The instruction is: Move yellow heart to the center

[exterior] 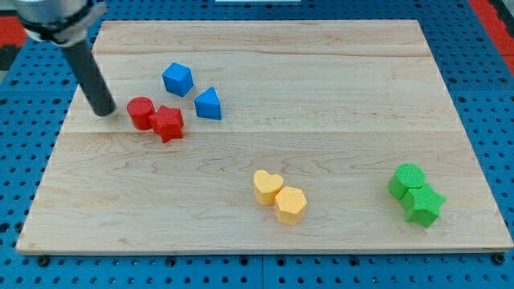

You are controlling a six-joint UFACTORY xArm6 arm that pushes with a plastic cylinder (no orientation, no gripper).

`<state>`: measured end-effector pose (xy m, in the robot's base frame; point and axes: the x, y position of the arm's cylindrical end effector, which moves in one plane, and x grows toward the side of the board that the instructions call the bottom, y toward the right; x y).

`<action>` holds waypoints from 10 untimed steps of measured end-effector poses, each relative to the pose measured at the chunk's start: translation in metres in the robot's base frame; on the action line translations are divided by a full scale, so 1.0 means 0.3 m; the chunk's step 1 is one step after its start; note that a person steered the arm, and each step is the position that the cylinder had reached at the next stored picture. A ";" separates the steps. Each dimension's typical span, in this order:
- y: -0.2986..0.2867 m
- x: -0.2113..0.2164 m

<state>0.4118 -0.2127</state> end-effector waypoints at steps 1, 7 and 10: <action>0.119 0.088; 1.138 0.424; 0.726 0.453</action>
<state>0.5477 0.0052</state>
